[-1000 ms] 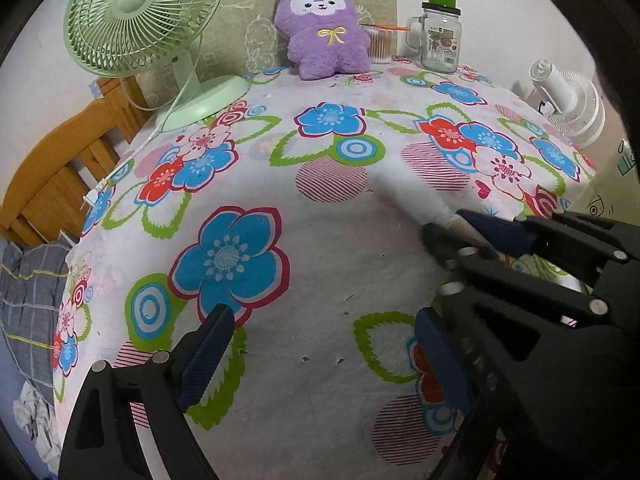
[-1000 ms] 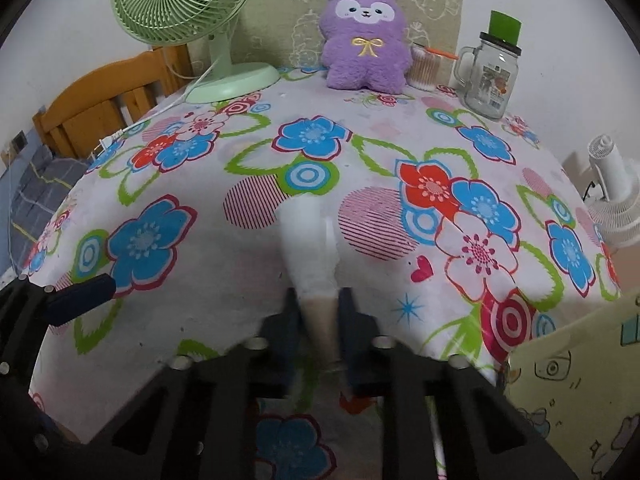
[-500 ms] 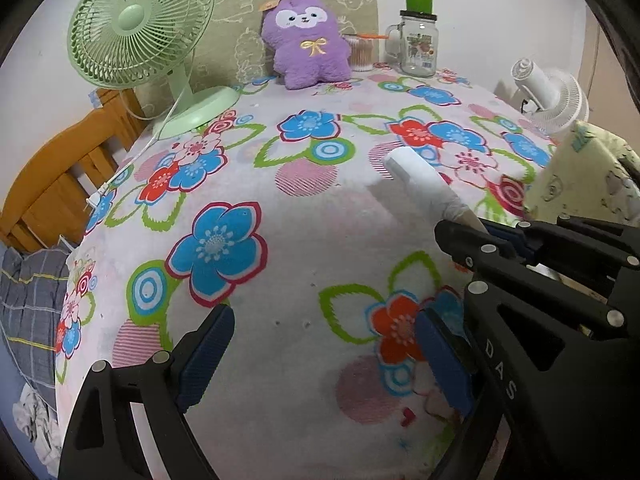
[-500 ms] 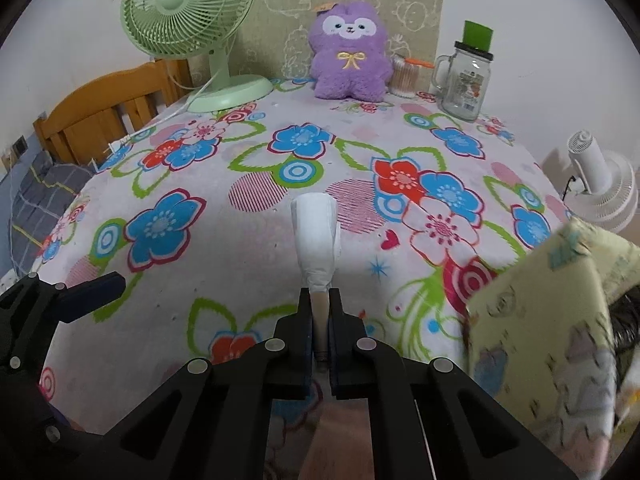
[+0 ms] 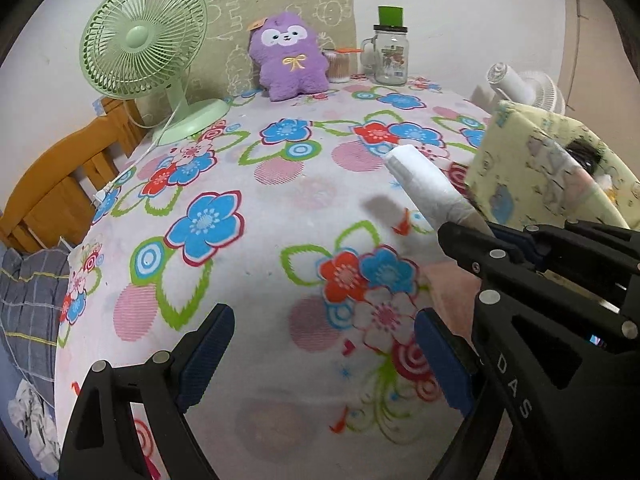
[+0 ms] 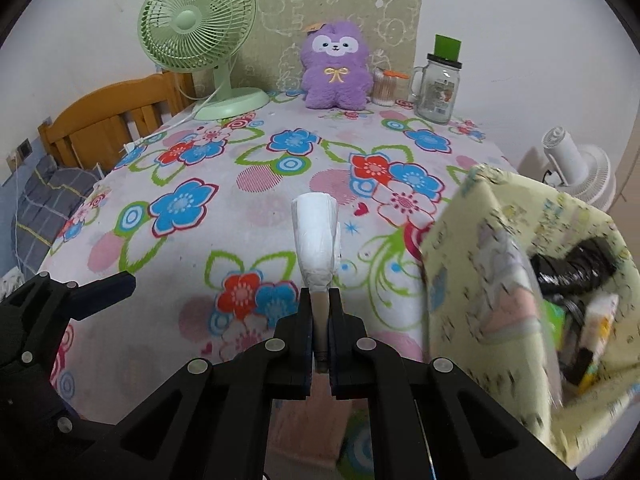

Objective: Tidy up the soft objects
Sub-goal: 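Hold the roll upright in right gripper while left gripper reaches the pink cloth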

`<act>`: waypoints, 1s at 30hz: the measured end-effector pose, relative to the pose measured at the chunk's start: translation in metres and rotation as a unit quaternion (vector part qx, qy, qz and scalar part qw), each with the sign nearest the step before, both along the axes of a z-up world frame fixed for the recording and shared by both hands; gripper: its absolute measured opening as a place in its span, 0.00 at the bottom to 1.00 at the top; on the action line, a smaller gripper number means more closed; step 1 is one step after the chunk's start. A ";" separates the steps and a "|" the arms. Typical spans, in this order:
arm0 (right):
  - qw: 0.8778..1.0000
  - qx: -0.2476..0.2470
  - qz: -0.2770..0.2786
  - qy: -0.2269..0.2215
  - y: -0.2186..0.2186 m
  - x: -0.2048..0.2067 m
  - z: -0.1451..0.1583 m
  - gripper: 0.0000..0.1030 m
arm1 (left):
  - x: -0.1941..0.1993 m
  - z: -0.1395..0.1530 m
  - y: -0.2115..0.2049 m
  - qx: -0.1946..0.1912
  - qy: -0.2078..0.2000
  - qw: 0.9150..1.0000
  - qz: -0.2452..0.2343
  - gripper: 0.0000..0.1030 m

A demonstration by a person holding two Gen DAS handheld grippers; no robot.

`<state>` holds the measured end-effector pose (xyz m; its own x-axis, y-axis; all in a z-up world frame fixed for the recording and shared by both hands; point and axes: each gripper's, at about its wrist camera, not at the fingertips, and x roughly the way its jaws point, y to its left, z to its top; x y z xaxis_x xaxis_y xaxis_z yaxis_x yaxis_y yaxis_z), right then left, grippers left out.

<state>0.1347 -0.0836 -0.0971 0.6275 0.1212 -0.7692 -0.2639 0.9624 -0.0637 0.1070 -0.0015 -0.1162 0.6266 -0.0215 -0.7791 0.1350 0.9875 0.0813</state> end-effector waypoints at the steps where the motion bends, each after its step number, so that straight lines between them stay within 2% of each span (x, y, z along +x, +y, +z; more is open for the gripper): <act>1: 1.000 -0.001 0.000 -0.001 -0.001 -0.004 0.001 0.07 | -0.002 0.000 -0.001 -0.001 -0.001 1.000 -0.001 0.90; 16: 1.000 -0.007 -0.024 -0.011 -0.027 -0.050 0.005 0.08 | -0.034 -0.005 -0.024 -0.017 -0.010 0.999 -0.039 0.90; 30: 0.999 -0.002 -0.049 0.003 -0.055 -0.064 -0.008 0.08 | -0.039 -0.020 -0.052 -0.001 0.001 0.998 -0.060 0.90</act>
